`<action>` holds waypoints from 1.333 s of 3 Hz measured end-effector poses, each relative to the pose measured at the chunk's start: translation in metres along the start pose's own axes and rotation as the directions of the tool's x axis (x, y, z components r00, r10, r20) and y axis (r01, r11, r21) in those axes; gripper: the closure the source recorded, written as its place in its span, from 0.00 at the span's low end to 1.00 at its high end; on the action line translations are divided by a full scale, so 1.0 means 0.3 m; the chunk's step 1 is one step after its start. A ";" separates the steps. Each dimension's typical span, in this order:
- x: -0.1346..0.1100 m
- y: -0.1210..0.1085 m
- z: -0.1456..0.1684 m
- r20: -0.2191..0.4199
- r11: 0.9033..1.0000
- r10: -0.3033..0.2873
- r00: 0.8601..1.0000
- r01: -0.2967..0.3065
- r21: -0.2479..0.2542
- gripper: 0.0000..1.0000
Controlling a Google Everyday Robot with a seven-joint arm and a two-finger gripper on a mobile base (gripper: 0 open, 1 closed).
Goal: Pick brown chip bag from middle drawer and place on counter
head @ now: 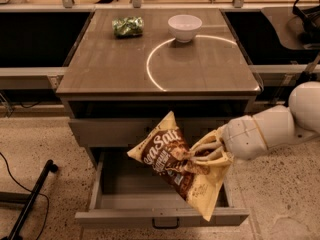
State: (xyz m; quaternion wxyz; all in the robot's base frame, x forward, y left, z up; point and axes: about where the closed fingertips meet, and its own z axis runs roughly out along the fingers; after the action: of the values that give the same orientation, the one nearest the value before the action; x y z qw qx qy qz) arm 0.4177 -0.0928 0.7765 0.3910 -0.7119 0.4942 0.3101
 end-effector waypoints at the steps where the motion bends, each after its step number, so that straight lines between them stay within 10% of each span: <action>1: -0.106 -0.059 -0.086 -0.022 0.995 -0.092 0.995 0.093 0.028 1.00; 4: -0.236 -0.219 -0.221 -0.036 0.961 -0.227 0.973 0.230 0.153 1.00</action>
Offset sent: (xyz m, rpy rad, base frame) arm 0.0334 -0.0196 0.1332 -0.0199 -0.2916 -0.0101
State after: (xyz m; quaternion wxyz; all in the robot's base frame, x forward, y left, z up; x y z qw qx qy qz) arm 0.4611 -0.1040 0.8849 0.4744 -0.7340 0.4349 0.2169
